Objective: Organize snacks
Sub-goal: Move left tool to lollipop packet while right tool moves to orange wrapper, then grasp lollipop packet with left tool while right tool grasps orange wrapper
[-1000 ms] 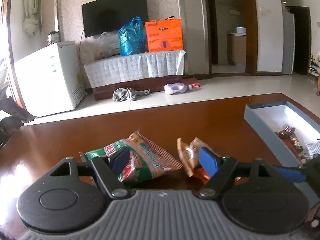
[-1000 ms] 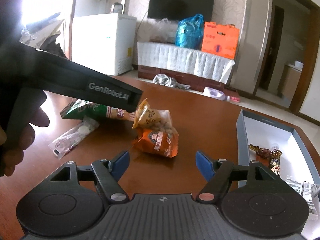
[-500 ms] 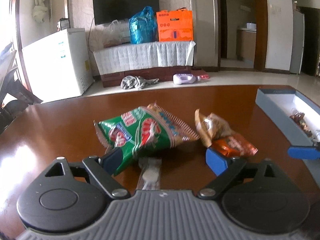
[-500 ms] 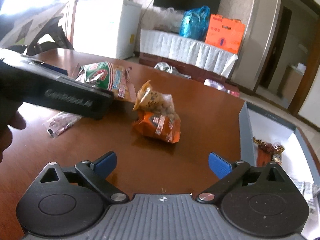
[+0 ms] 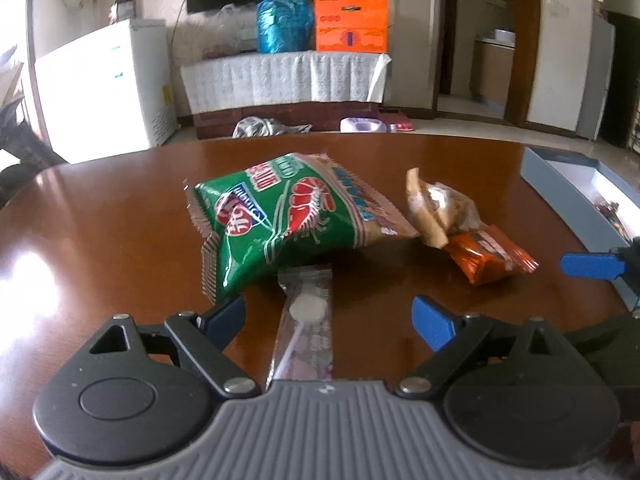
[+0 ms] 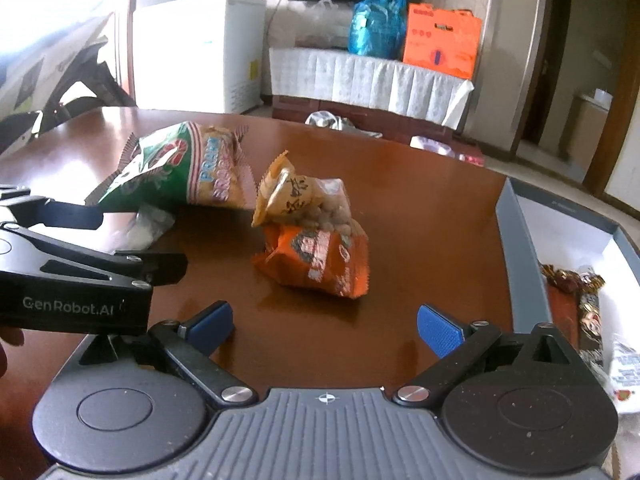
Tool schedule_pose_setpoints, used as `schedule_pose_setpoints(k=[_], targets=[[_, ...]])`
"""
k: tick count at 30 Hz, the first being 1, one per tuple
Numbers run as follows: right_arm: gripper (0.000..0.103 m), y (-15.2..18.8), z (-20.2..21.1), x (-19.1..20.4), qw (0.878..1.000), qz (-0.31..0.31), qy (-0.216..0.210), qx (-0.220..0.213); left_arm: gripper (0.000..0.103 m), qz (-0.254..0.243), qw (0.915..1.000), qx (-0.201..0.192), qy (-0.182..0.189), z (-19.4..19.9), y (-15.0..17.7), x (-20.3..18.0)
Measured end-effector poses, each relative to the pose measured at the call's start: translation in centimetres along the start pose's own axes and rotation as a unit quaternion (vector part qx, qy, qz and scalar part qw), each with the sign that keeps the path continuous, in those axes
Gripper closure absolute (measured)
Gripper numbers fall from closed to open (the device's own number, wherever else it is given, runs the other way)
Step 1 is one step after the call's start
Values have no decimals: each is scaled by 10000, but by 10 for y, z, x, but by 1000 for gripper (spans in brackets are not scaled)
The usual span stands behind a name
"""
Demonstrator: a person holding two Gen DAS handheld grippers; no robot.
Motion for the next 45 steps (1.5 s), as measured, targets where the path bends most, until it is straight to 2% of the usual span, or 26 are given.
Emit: schedule_pose_setpoints(k=[5,10,14,20,25,27,29,30,31,32,34,36,38,39,41,43,45], targets=[[0,-7,-9,3,10000,49,-24,-15,12,254,9996,67,90,-9,-1,10],[0,-12,-12,18,9989,335,-338,17,12,247,9996,107,34,-6,3,26],[0,-15,-12,23,9986,491,-198,41,12,343,9992,122,133,-6,6,33],[0,-15,-13,5,9995,311,18,112,12,302,9992,151,192,-12,4,24],[0,-16,-17,1,9998,191,9,47,14,376,9989,128,235,-20,0,23],[0,-16,-18,4,9998,198,-49,-32,24,278,9993,105,232,-23,0,22],[1,-16,-19,7,9997,208,-115,-55,42,97,9997,116,197,-23,0,21],[1,-16,-19,8,9997,222,-123,-63,47,-39,9998,114,181,-23,0,20],[1,-17,-20,8,9996,228,-127,-70,59,-92,9996,89,253,-22,-1,19],[3,-17,-20,8,9997,208,-143,-72,71,-78,9994,99,309,-21,-1,20],[12,-18,-20,5,9997,111,-207,-67,80,-7,9994,131,321,-21,-2,23],[28,-19,-21,1,9995,-80,-293,-54,80,74,9992,109,384,-21,-2,26],[30,-22,-22,-4,9992,-221,-317,-21,80,-16,9992,77,386,-20,0,23],[36,-22,-22,-6,9991,-268,-343,-22,80,-42,9991,40,418,-19,1,22],[41,-23,-20,-6,9991,-262,-320,-55,80,-82,9990,-28,429,-17,4,18],[53,-24,-17,-4,9993,-150,-322,-149,80,-181,9987,-55,467,-17,5,13],[58,-24,-13,-2,9994,-10,-280,-193,80,-163,9988,-49,467,-18,4,12]])
Point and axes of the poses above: each gripper's, at about its wrist camera, not at the fingertips, and z roughly against the way its jaws point, x to its left, y to its underside, the point moved 6 cm from there along -z, roughly the way its jaws point, and after that the axes turned 6 degrees about -z, right-handed, at the moved point
